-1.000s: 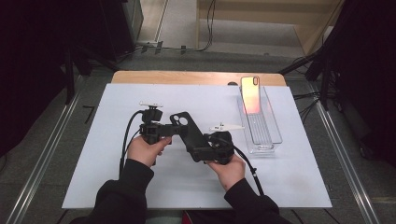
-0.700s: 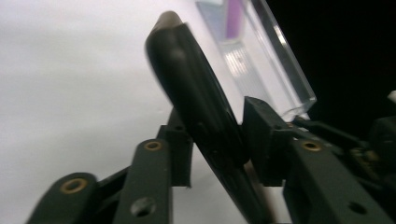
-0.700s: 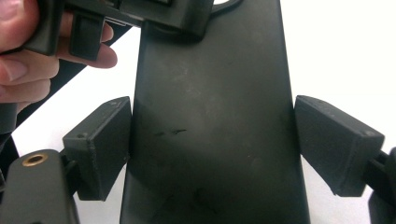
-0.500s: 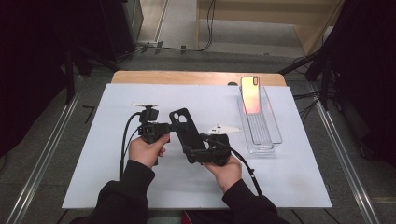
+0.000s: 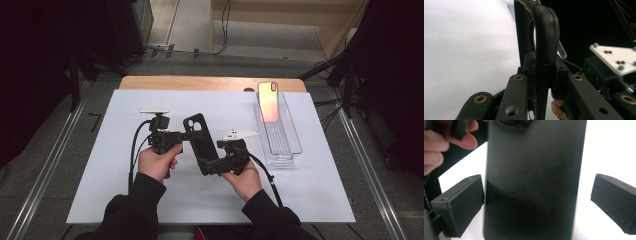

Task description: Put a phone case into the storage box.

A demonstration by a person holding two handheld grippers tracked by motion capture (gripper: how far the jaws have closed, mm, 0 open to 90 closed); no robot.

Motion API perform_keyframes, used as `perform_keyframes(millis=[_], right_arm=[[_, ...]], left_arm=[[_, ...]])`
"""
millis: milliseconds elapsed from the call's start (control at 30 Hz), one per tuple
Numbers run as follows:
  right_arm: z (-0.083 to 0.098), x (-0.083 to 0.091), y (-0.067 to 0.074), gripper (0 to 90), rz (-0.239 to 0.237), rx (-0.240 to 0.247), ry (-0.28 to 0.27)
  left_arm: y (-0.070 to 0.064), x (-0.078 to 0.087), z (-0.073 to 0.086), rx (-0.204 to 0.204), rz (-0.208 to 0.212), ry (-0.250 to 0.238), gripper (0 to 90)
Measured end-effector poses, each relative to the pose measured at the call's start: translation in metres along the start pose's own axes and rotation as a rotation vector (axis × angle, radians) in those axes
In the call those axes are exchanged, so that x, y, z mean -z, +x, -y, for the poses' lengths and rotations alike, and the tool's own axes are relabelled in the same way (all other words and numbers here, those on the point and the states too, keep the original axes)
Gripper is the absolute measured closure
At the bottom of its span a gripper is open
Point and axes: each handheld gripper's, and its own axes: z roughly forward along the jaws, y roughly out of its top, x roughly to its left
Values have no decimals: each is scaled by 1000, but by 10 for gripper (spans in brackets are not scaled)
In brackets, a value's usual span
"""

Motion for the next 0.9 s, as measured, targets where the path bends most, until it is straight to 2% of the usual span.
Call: perform_keyframes(millis=[67,133,267,400,433,500,533,667,767,900], right_arm=[[-1,1,-2,0,-14,-2,18],[-3,2,-2,0,-16,14,45],[-3,7,-4,0,-4,32,57],[-2,13,-8,0,-2,35,56],[-2,15,-9,0,2,37,55],[-2,17,-11,0,6,39,46],[-2,18,-12,0,11,33,42],[-3,19,-15,0,9,31,54],[-2,18,-16,0,16,42,61],[-2,18,-15,0,17,58,37]], left_arm=[[-1,1,0,-8,-3,-2,781],[-2,2,1,-29,-26,-14,780],[-2,3,2,-63,-74,-26,779],[-2,3,5,-105,-95,-34,779],[-2,2,6,-119,-101,-39,778],[-4,0,8,-173,-114,-49,778],[-5,-1,9,-197,-120,-40,778],[-8,-6,14,-265,-141,-36,778],[-8,-8,16,-298,-140,-53,778],[-8,-8,19,-343,-138,-83,778]])
